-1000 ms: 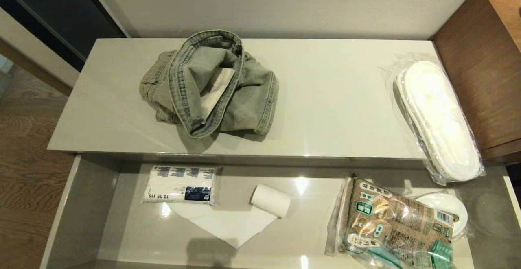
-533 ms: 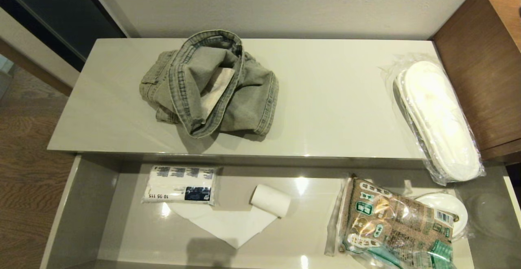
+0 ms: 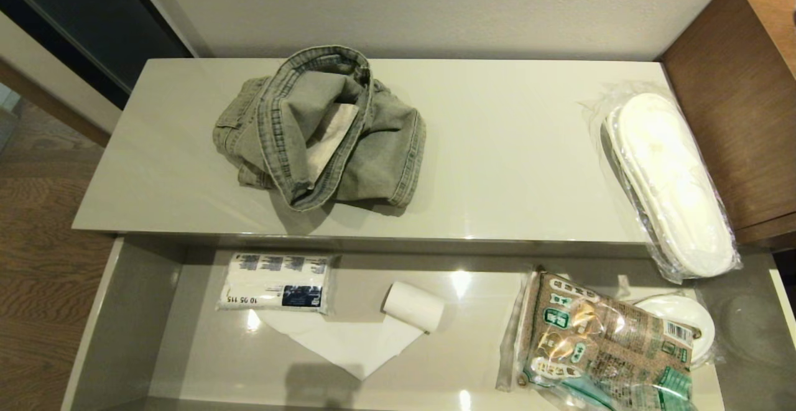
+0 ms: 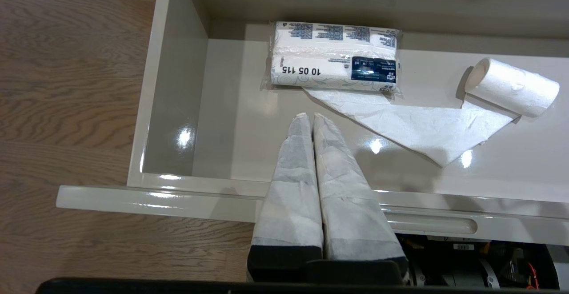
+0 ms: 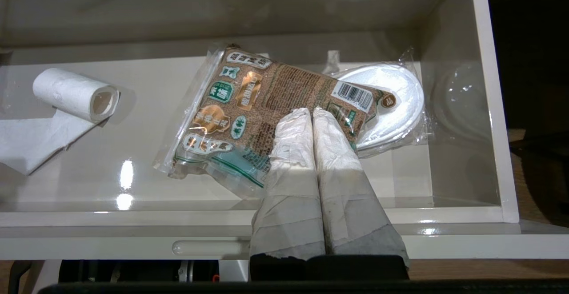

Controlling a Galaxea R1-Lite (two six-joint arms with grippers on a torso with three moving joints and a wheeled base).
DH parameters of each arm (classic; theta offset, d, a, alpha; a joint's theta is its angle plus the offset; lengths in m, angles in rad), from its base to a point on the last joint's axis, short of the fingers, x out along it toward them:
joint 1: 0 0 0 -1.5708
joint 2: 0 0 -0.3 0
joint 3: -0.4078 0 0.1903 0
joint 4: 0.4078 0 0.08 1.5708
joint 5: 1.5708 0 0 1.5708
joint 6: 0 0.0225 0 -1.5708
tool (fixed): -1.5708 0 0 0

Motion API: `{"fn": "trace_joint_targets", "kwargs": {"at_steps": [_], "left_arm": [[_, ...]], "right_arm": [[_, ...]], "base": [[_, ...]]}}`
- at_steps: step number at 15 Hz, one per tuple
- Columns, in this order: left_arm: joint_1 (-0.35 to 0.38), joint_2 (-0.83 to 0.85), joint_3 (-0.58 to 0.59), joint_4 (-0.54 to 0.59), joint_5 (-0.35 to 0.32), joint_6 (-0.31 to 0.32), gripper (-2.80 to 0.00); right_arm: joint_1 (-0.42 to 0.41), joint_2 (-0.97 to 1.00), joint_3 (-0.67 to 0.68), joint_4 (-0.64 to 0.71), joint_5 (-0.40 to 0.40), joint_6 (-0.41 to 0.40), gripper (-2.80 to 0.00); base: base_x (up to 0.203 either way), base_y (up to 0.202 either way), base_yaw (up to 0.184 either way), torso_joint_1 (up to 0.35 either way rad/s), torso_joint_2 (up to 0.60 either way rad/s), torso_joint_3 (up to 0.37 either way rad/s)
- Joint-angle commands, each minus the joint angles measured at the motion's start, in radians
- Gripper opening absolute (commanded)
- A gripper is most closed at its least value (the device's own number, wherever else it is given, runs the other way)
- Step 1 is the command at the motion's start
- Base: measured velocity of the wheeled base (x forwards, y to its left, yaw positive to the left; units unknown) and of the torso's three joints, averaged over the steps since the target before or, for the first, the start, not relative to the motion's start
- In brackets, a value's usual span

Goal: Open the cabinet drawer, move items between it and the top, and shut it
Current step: Close the drawer

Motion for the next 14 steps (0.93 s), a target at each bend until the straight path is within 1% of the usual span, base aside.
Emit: {"fn": "trace_joint_targets", "kwargs": {"at_steps": [1, 5, 6, 9, 10, 12, 14], "left_arm": [[0.000, 0.000, 0.002, 0.000, 0.001, 0.000, -2.80], [0.000, 0.000, 0.002, 0.000, 0.001, 0.000, -2.80], [0.000, -0.001, 0.002, -0.003, 0.001, 0.017, -2.80], [0.000, -0.001, 0.002, 0.000, 0.001, 0.003, -2.80], [0.000, 0.000, 0.002, -0.001, 0.001, 0.010, -2.80], [0.000, 0.000, 0.002, -0.002, 0.001, -0.006, -2.80], [0.000, 0.000, 0.002, -0.002, 0.001, -0.002, -2.80]], "right_arm": [[0.000, -0.002, 0.000, 0.000, 0.000, 0.000, -2.80], [0.000, -0.002, 0.001, 0.000, -0.002, 0.000, -2.80], [0.000, -0.002, 0.000, 0.000, -0.002, 0.000, -2.80], [0.000, -0.002, 0.000, 0.000, 0.000, 0.000, -2.80], [0.000, -0.002, 0.000, 0.000, 0.000, 0.000, -2.80], [0.000, -0.002, 0.000, 0.000, 0.000, 0.000, -2.80], [0.000, -0.002, 0.000, 0.000, 0.000, 0.000, -2.80]], "base": [[0.000, 0.000, 0.000, 0.000, 0.00, 0.000], [0.000, 0.000, 0.000, 0.000, 0.00, 0.000], [0.000, 0.000, 0.000, 0.000, 0.00, 0.000], [0.000, 0.000, 0.000, 0.000, 0.00, 0.000], [0.000, 0.000, 0.000, 0.000, 0.00, 0.000], [0.000, 0.000, 0.000, 0.000, 0.00, 0.000], [-0.042, 0.000, 0.003, 0.006, 0.00, 0.001]]}}
